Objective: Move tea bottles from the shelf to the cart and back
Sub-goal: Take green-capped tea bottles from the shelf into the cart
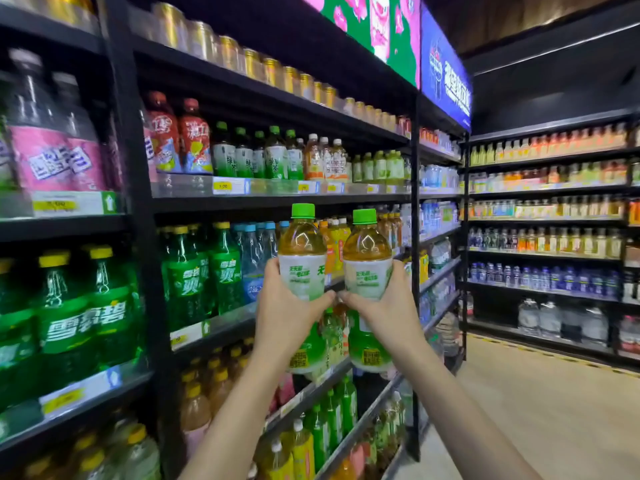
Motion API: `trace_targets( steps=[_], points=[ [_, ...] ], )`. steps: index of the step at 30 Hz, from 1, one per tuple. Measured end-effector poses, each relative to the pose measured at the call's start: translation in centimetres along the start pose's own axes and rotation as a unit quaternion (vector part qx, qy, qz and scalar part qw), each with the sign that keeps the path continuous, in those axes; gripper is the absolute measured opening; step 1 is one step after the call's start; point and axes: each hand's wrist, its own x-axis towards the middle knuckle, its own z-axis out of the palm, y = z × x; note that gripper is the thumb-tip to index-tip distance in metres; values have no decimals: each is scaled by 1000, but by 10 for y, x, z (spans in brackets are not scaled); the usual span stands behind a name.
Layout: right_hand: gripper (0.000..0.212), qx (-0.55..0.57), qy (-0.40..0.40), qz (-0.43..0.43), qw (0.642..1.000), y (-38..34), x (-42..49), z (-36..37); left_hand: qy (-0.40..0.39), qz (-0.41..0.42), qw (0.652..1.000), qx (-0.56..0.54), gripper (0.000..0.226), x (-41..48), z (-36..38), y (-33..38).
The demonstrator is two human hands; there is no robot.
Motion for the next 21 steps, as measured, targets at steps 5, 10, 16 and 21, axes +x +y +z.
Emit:
trace_targets(
  steps=[5,10,16,21],
  points=[
    [54,7,-27,-8,1000,24,48,7,30,13,999,10,66,43,16,-13],
    [54,26,-34,-5,999,48,92,23,56,32,998,27,60,92,22,-31],
    [56,51,-54,-27,997,59,158,53,91,49,994,44,62,157,26,-45],
    [56,84,-67,-56,993,64,212,83,106,74,990,55,63,205,18,-53]
  ],
)
